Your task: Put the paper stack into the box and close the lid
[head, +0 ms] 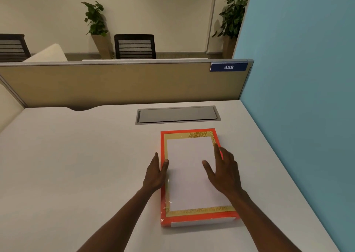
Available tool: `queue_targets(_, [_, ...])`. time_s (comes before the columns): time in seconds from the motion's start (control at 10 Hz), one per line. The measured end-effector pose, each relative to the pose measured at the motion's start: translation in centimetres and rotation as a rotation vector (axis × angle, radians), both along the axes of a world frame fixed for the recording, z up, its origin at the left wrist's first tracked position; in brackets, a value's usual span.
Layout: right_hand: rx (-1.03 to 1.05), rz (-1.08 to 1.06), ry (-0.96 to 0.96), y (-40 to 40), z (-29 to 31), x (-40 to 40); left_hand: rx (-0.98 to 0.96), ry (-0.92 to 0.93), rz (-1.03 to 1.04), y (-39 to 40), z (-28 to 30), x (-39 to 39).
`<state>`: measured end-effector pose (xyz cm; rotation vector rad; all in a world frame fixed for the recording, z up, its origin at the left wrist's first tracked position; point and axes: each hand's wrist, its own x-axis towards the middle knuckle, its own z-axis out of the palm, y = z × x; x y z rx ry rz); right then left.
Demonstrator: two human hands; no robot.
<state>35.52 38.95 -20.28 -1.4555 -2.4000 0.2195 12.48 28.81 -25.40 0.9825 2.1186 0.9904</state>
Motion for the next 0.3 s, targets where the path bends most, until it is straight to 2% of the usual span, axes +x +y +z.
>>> queue_targets(0.1, [0.069,0.061,0.03,1.1,2.8,-3.0,0.022,0.065,-0.009,0.4,1.7,-1.7])
queue_targets(0.2, [0.216,0.147,0.037,2.1,8.4,-7.4,0.133,0.199,-0.003,1.2,6.7,-4.8])
queue_targets(0.3, [0.321,0.18,0.07,2.1,13.8,-10.9,0.342,0.354,0.005,2.0,13.2,-8.1])
